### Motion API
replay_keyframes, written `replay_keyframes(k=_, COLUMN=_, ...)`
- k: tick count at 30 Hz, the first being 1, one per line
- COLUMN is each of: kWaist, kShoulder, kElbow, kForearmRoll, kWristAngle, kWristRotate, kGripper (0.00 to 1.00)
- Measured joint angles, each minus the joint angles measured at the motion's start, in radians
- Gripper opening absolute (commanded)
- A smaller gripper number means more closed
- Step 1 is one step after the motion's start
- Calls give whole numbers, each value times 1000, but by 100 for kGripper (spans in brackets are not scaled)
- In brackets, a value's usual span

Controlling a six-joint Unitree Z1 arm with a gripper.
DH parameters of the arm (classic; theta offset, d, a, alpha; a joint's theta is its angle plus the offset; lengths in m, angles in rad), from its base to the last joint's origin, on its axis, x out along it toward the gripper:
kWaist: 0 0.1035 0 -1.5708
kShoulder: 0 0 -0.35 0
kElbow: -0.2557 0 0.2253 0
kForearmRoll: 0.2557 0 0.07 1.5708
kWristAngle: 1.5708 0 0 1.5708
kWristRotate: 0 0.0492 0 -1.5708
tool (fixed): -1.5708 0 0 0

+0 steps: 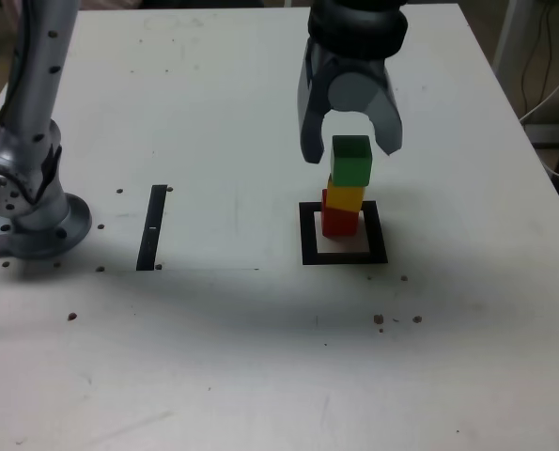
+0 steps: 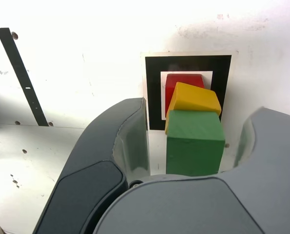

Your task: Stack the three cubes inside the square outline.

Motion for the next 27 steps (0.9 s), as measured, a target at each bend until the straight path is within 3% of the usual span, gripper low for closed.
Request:
replay_keyframes(k=13, kWaist=0, kShoulder=-164, kElbow=123, kForearmRoll=-31, kWristAngle=-10, kWristRotate=0, kGripper=100)
replay_keyframes(k=18, kWaist=0, kShoulder=-241, kElbow=170, kForearmRoll=-61, kWristAngle=-57, kWristRotate=21, kGripper=100)
replay_keyframes(k=22, kWaist=0, kShoulder=-284, kElbow=215, kForearmRoll=-163, kWristAngle=-103, kWristRotate=33, kGripper=100)
replay_keyframes(k=27, kWaist=-1, kShoulder=-307, kElbow=264, kForearmRoll=-203, kWristAngle=-111, kWristRotate=39, kGripper=100)
